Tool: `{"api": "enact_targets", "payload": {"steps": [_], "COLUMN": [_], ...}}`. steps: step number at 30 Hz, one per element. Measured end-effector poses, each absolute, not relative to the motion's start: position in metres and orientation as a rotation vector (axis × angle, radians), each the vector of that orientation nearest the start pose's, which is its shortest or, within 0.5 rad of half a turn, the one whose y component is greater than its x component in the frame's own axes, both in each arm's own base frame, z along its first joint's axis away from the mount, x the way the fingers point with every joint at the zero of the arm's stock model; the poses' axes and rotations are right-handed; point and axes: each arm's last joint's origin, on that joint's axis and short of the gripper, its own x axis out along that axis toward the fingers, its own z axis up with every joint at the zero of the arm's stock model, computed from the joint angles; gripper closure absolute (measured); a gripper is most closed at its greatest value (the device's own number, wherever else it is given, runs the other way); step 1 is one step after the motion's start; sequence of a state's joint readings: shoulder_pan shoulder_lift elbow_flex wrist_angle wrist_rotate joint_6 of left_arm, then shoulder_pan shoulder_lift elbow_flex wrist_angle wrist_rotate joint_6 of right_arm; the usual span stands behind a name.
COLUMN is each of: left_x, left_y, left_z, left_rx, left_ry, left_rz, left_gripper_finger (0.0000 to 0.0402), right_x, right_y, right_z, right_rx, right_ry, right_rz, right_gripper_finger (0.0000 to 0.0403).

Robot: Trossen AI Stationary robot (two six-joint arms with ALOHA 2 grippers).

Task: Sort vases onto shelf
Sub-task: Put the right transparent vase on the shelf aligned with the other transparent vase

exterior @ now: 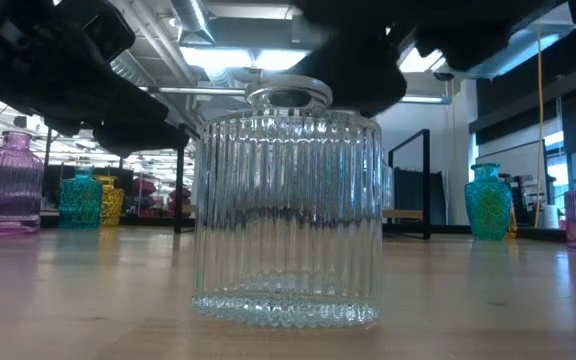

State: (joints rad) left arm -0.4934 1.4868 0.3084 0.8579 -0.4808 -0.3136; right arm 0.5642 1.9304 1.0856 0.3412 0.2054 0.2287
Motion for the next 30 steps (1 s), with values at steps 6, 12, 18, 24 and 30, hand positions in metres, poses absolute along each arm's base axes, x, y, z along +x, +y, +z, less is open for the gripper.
{"api": "enact_targets", "payload": {"steps": [6,12,18,24,30], "left_x": [0.214,0.214,0.214,0.214,0.214], "left_y": [-0.1,-0.1,-0.1,-0.1,-0.1], "left_z": [0.134,0.134,0.134,0.134,0.134], "left_rx": [-0.164,-0.162,-0.162,-0.161,-0.16], "left_ry": [0.279,0.279,0.279,0.28,0.282], "left_rz": [0.032,0.032,0.032,0.033,0.033], "left_gripper_finger": [0.0145,0.0145,0.0145,0.0145,0.0145], "right_x": [0.348,0.347,0.347,0.347,0.347], "right_y": [0.215,0.214,0.213,0.213,0.213], "right_z": [0.153,0.148,0.149,0.148,0.148], "right_rx": [0.032,0.047,0.044,0.039,0.039], "right_ry": [0.51,0.546,0.528,0.537,0.534], "right_rz": [0.227,0.211,0.188,0.184,0.184], "right_gripper_finger": [0.0134,0.0134,0.0134,0.014,0.0205]}}
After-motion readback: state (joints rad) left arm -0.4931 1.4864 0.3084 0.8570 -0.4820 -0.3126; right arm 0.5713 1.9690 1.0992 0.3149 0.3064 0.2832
